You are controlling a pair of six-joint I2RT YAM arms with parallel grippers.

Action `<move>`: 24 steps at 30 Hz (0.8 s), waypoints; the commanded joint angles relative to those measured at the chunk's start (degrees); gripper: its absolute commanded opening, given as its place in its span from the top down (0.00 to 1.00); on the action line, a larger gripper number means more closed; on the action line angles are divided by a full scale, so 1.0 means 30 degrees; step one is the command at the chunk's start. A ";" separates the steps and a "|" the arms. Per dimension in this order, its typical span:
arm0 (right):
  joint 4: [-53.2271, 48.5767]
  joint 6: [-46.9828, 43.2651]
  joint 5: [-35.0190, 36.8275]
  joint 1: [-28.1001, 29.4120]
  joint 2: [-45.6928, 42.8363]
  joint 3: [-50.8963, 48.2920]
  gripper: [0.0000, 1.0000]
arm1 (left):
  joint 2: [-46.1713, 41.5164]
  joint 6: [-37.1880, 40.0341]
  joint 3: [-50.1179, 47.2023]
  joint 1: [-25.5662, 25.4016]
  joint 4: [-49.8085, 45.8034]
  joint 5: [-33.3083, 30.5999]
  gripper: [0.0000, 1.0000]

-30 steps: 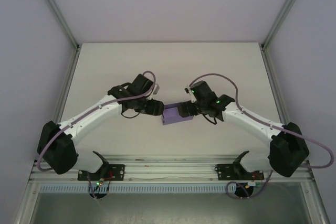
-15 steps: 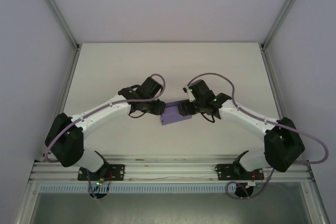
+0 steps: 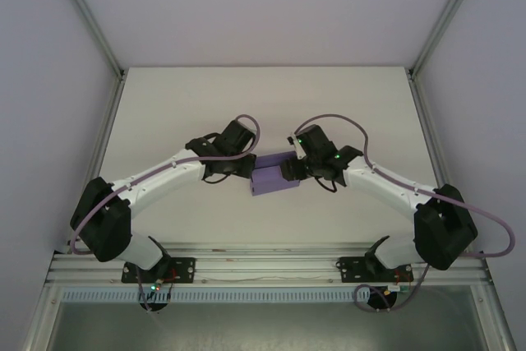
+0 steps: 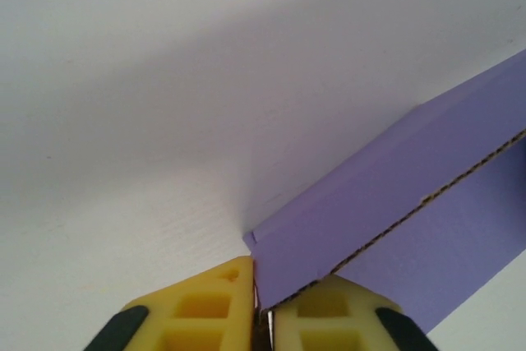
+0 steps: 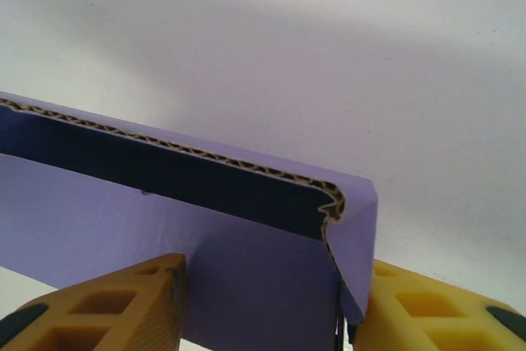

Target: Assemble paper box

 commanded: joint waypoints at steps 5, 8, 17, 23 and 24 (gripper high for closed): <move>-0.1869 0.0406 0.1006 0.0128 0.0018 -0.0416 0.52 | -0.0048 -0.0249 0.0921 -0.0437 -0.0944 0.0644 0.94; -0.1841 0.0732 0.1622 0.0330 -0.0114 -0.0452 0.54 | 0.0347 -0.1735 0.1849 -0.0495 -0.2420 0.0836 0.94; -0.1271 0.2140 0.3300 0.1615 0.0087 -0.0608 0.58 | 0.0504 -0.6980 0.1360 -0.1868 -0.1336 0.0558 0.95; -0.0703 0.2764 0.3957 0.2396 -0.0297 -0.0982 0.59 | 0.0520 -0.8469 0.0718 -0.3608 -0.0666 -0.3294 0.97; -0.0507 0.2888 0.3923 0.2454 -0.0361 -0.1106 0.59 | 0.0519 -0.8717 0.0495 -0.3649 -0.0229 -0.3447 0.99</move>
